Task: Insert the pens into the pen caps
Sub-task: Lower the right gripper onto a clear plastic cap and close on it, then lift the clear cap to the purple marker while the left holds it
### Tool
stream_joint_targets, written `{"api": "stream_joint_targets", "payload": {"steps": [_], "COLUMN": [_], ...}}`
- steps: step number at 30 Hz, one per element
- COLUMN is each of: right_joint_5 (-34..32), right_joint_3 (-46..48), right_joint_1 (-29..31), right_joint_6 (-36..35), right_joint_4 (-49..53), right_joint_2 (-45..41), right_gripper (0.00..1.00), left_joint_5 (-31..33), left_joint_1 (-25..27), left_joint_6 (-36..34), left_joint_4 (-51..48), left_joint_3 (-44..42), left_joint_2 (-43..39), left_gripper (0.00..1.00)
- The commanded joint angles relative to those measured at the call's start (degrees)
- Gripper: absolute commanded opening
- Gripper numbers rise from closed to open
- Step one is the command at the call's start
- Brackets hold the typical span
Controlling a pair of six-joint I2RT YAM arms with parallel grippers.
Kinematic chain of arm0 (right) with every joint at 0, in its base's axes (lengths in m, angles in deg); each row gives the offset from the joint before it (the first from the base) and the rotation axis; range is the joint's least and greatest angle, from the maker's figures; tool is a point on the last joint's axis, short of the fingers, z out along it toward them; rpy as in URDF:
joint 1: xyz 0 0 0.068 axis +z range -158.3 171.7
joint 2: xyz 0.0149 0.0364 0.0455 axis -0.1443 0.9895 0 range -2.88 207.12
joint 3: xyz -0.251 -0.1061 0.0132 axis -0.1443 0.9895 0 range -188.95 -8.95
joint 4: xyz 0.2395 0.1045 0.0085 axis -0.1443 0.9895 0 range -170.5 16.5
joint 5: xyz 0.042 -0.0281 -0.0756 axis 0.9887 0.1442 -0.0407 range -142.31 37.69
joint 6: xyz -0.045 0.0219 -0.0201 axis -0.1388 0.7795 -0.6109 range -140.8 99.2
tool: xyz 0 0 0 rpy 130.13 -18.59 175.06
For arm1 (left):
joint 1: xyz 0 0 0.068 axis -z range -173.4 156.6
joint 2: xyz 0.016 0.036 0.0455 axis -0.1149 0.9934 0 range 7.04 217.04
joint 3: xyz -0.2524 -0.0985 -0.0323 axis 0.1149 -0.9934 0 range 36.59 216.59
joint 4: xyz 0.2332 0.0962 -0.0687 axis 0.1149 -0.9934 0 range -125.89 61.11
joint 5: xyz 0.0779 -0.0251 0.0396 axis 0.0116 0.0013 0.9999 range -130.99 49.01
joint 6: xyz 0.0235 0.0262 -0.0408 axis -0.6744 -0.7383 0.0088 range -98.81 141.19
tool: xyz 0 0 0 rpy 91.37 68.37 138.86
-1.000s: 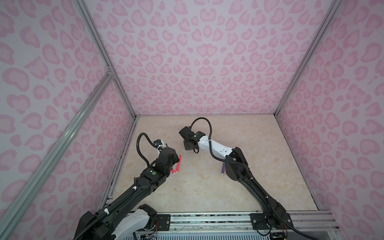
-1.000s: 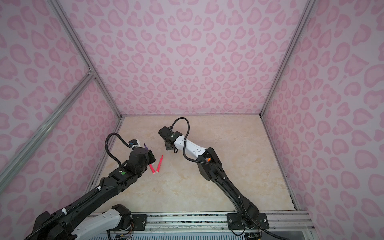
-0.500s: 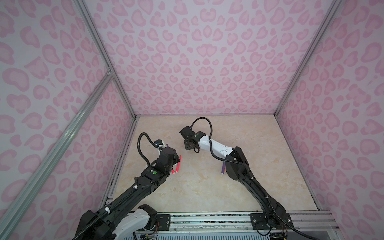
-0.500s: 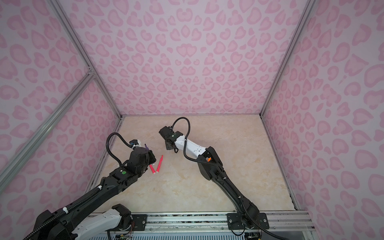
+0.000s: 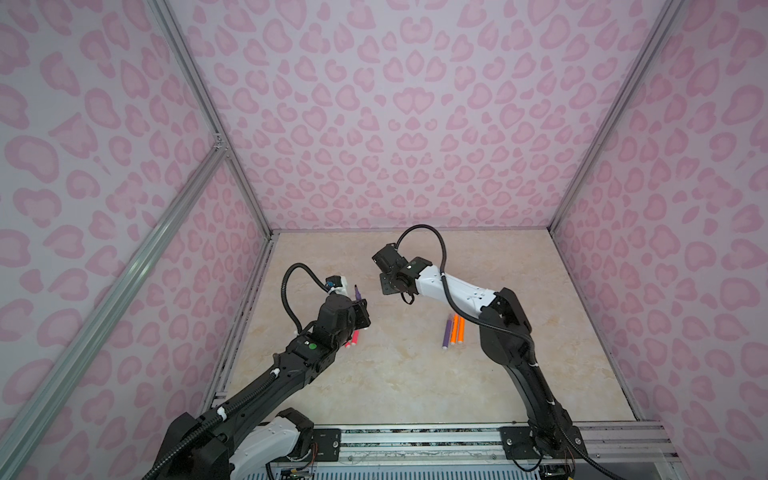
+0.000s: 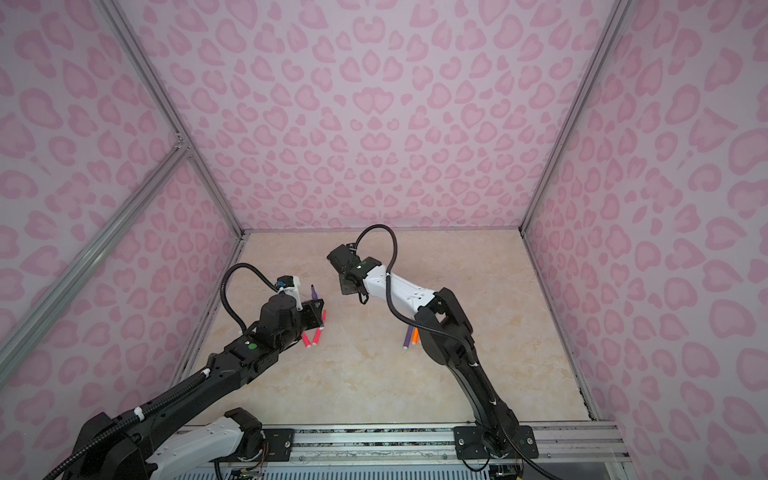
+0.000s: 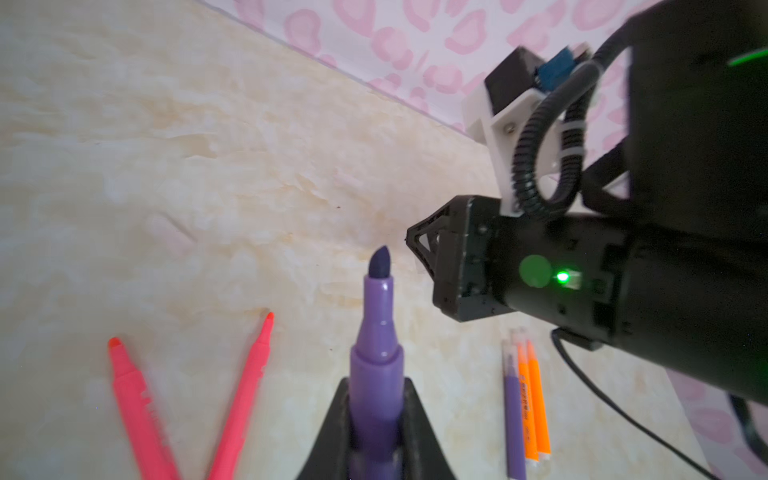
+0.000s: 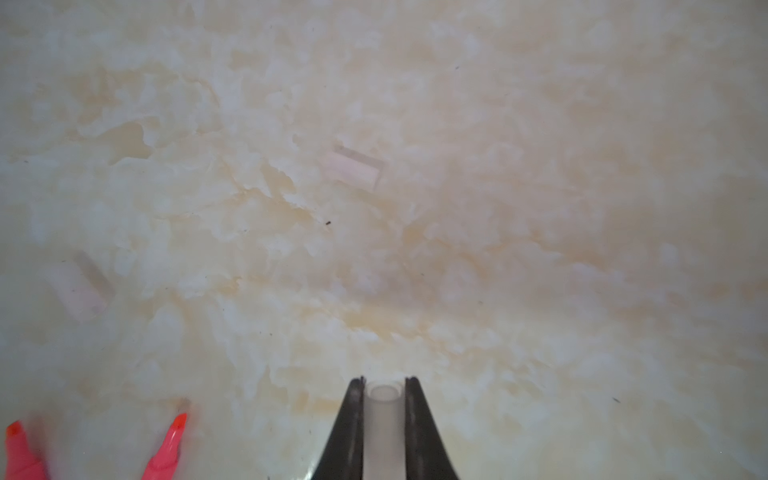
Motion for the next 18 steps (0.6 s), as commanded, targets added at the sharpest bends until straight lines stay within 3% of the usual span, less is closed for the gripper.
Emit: {"api": "stream_joint_targets", "payload": {"steps": [1,10,18], "right_joint_5": [-1.88,-4.27,-8.58], "right_joint_3": [13.86,56.76,73.31], "right_joint_1": [-1.25,-3.14,-4.52], "right_joint_6": [3.08,6.75,6.82], "right_joint_4": [-12.2,-36.26,-39.3], "right_joint_2": [-12.91,-54.01,-78.74], "right_gripper": [0.09,0.04,0.04], "left_joint_5": [-8.43,-10.41,-12.42], "left_joint_1": [2.7,18.26,25.85], "left_joint_6": [-5.59,-17.35,-21.76], "left_joint_4": [10.15,13.09,11.74], "left_joint_3": [0.05,4.37,9.51], "left_joint_2": [-0.74,2.45,10.23], "left_gripper": [0.03,0.03,0.04]}}
